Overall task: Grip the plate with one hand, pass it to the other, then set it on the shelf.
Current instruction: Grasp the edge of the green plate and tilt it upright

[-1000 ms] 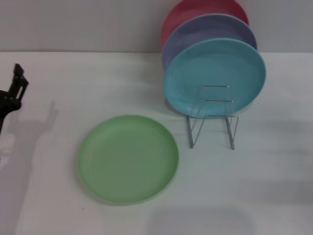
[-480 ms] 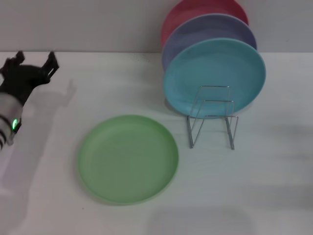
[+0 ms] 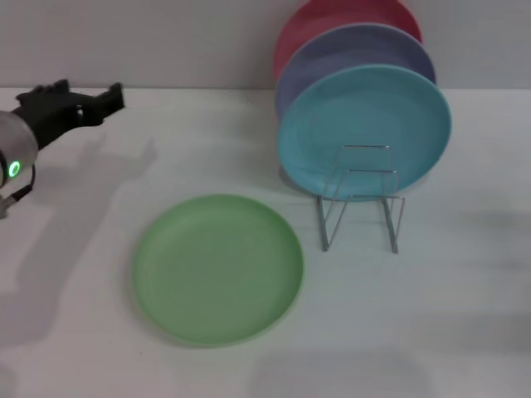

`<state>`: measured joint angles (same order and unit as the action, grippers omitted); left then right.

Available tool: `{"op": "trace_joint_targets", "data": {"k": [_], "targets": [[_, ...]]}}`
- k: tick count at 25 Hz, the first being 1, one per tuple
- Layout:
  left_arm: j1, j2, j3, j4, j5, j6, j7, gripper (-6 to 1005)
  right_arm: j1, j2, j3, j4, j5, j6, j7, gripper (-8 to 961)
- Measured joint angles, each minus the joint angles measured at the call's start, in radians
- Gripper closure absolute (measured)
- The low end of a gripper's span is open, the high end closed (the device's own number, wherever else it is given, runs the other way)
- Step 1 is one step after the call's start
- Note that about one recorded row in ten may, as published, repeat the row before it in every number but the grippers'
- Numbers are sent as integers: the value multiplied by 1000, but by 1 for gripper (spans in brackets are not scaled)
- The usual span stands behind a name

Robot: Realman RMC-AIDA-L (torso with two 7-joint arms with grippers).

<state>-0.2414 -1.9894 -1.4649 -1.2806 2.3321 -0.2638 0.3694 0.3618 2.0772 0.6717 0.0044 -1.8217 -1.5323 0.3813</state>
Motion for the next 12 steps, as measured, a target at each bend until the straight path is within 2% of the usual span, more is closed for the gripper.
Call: {"op": "trace_joint_targets", "data": {"k": [1, 2, 3, 4, 7, 8, 10, 12], "targets": [[25, -45, -98, -73, 52, -153, 43, 172, 6, -1, 1, -1, 0, 0, -9, 199], [42, -73, -175, -138, 93, -276, 64, 172, 8, -1, 2, 0, 0, 0, -15, 199], [49, -78, -244, -220, 156, -448, 42, 172, 16, -3, 7, 3, 2, 0, -40, 199], [49, -78, -244, -220, 156, -448, 42, 172, 16, -3, 7, 3, 2, 0, -40, 199], [45, -73, -251, -297, 246, -631, -79, 172, 34, -4, 12, -17, 4, 1, -49, 199], [30, -75, -244, -337, 307, -761, -151, 172, 50, -5, 12, -26, 5, 5, -49, 199], [3, -75, -237, -361, 341, -870, -202, 173, 63, -8, 12, -27, 5, 8, -47, 200], [-12, -75, -235, -366, 349, -913, -219, 173, 70, -8, 12, -32, 6, 8, -47, 200]]}}
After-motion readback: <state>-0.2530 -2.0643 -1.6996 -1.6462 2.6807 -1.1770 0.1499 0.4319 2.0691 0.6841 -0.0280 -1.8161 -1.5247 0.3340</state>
